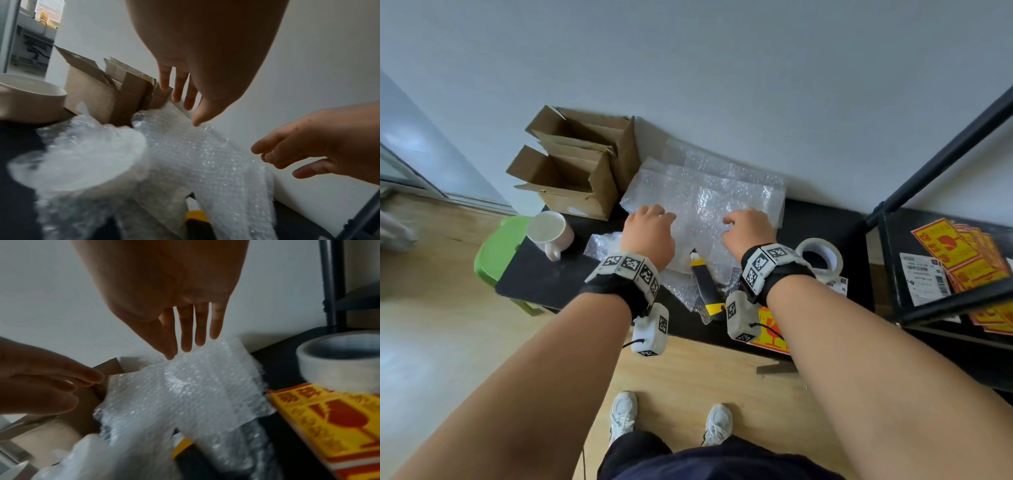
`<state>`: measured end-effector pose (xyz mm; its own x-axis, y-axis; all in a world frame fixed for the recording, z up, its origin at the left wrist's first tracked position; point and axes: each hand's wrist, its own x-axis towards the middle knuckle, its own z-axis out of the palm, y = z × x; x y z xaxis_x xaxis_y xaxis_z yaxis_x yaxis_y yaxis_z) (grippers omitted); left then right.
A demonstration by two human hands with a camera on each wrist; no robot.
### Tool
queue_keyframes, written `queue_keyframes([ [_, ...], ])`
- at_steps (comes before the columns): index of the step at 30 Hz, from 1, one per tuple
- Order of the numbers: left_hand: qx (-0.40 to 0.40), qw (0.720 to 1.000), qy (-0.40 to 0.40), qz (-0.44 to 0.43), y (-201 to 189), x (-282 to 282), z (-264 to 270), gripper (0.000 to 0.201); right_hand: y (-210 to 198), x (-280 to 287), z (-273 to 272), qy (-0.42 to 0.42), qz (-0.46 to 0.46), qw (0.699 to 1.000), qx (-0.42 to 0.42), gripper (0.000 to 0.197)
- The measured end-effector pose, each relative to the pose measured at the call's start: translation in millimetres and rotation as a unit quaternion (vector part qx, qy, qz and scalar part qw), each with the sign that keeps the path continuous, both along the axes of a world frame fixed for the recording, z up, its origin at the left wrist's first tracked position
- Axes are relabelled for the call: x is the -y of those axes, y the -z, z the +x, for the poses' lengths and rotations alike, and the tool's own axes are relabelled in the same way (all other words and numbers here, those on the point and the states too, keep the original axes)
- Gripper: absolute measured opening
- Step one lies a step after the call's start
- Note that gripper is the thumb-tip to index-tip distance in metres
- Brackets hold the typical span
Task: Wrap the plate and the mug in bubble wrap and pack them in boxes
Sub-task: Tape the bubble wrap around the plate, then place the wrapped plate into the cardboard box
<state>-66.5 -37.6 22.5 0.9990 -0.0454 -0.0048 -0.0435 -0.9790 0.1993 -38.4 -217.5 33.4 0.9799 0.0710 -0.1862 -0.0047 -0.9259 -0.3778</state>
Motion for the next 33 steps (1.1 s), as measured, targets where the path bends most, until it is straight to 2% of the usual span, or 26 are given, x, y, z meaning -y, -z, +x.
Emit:
queue_keyframes([
  [6, -0.061, 0.998, -0.031, -0.016, 9.8, -82.8, -22.3, 0.039, 9.3, -76.9, -15.7, 0.012, 0.063, 0.995, -0.072, 0.045],
  [10, -0.164, 0.983, -0.058, -0.055, 20.9, -123.7, -31.3, 0.046, 22.7, -122.9, -23.0, 0.033, 0.059, 0.99, -0.125, 0.043],
  [14, -0.259, 0.961, -0.049, -0.08, 34.4, -144.3, -31.7, 0.051, 36.6, -153.0, -25.1, 0.074, 0.057, 0.979, -0.179, 0.051],
  [19, -0.312, 0.946, -0.021, -0.087, 49.4, -149.3, -30.9, 0.056, 52.7, -174.8, -26.8, 0.112, -0.002, 0.976, -0.188, 0.045],
  [23, -0.327, 0.938, -0.004, -0.114, 55.9, -146.1, -25.6, 0.045, 56.5, -180.3, -22.6, 0.142, -0.007, 0.97, -0.196, 0.047],
  [27, -0.327, 0.934, -0.018, -0.144, 58.0, -143.7, -21.1, 0.046, 61.3, -179.8, -16.5, 0.146, -0.016, 0.968, -0.202, 0.054],
  [31, -0.289, 0.94, -0.047, -0.176, 53.2, -145.6, -20.6, 0.043, 59.0, -174.0, -7.3, 0.129, 0.002, 0.97, -0.207, 0.027],
  [33, -0.291, 0.941, -0.036, -0.169, 46.0, -144.9, -17.7, 0.041, 52.0, -168.9, -0.6, 0.113, 0.024, 0.972, -0.202, 0.019],
])
